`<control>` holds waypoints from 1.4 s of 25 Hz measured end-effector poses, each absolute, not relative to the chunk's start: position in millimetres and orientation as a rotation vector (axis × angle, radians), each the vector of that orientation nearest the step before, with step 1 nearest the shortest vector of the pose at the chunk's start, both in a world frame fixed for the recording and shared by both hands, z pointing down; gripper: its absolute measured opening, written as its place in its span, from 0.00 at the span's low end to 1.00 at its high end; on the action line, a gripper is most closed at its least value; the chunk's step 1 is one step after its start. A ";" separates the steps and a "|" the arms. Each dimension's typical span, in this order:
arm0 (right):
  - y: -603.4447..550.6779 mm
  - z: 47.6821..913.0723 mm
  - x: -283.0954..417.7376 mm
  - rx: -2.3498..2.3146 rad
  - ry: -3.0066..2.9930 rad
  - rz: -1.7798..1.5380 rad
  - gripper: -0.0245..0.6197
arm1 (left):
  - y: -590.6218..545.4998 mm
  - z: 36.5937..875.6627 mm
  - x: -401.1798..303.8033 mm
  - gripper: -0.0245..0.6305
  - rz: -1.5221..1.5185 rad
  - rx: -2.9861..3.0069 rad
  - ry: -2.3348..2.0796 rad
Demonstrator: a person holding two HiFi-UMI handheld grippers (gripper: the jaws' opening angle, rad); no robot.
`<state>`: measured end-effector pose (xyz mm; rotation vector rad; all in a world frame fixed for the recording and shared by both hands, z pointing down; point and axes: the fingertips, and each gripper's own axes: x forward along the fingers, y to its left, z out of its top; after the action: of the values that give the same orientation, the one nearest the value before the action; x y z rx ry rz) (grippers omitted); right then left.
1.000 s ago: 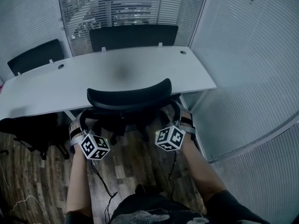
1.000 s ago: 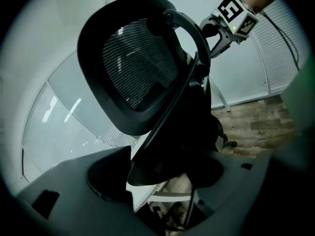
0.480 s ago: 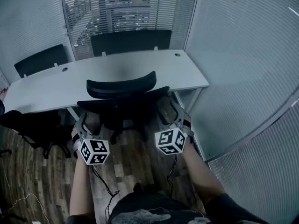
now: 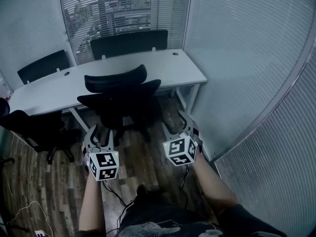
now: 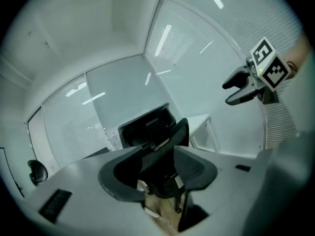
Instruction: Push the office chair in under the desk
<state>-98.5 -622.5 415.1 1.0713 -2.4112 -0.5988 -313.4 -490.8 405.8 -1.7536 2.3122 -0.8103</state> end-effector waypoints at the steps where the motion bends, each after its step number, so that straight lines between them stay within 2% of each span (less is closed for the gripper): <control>1: -613.1 411.6 -91.7 1.071 -2.432 -0.595 0.48 | -481.9 402.9 -303.4 0.34 -0.791 -1.752 2.318; 11: -524.6 400.0 -38.2 1.025 -2.571 -0.534 0.48 | -401.0 406.7 -231.4 0.13 -0.606 -1.867 2.438; 14: -513.0 403.7 -28.2 1.026 -2.590 -0.494 0.45 | -383.8 404.4 -209.4 0.12 -0.551 -1.944 2.411; 18: -506.3 404.5 -19.2 1.096 -2.615 -0.457 0.26 | -369.9 404.9 -197.8 0.12 -0.541 -1.954 2.390; 23: -501.0 412.7 -16.0 1.131 -2.599 -0.415 0.14 | -365.4 409.7 -194.2 0.12 -0.512 -2.008 2.367; 27: -489.4 416.5 -18.7 1.143 -2.589 -0.374 0.10 | -355.9 409.3 -199.8 0.12 -0.470 -2.041 2.356; 35: -424.3 412.4 -39.0 1.153 -2.572 -0.342 0.08 | -298.6 415.9 -213.8 0.12 -0.444 -2.123 2.321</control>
<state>-39.0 -424.3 412.4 1.1529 -2.5720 -0.3416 -213.8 -298.6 415.9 -2.1234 2.3210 -0.4439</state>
